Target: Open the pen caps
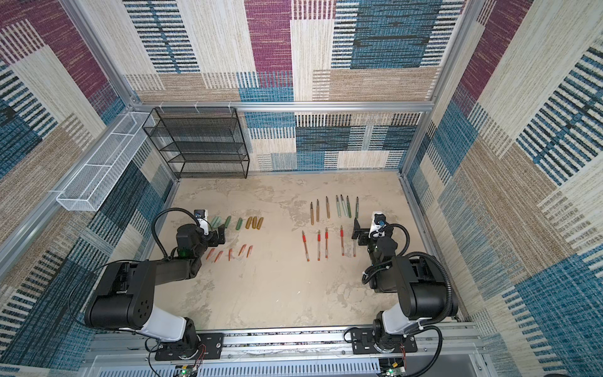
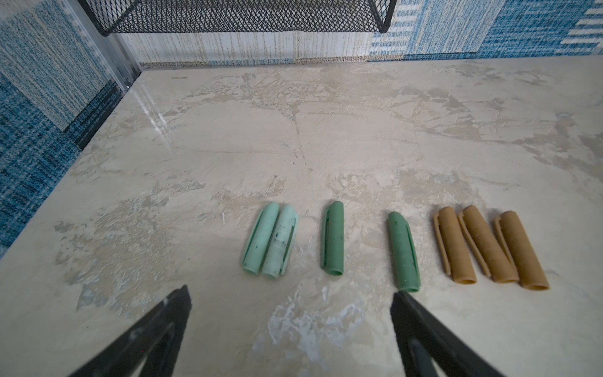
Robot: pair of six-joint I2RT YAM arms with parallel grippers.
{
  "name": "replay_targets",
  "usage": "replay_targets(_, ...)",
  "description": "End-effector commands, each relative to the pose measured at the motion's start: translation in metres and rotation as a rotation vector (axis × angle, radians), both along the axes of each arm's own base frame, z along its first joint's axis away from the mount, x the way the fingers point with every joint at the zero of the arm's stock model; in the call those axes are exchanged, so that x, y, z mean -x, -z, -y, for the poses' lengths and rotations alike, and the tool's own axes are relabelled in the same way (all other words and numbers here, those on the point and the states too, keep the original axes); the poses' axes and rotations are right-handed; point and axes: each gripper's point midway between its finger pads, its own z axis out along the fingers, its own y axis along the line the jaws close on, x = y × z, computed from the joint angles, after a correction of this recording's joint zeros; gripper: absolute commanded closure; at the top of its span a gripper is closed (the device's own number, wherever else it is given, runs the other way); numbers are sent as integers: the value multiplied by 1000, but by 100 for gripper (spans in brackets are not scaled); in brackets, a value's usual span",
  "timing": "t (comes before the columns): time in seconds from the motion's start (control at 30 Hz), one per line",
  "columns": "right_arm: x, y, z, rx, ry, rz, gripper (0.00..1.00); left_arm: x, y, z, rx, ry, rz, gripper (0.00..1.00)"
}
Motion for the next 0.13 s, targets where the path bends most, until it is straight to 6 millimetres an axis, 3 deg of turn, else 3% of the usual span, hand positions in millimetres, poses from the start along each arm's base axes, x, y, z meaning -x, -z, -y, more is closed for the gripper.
replay_targets(0.0, -2, -7, -2, 8, -10, 26, 0, -2, -3, -3, 2, -20, 9, 1)
replay_targets(0.1, -2, -8, -2, 9, -9, 30, 0, -1, -3, -3, 2, -20, 10, 1)
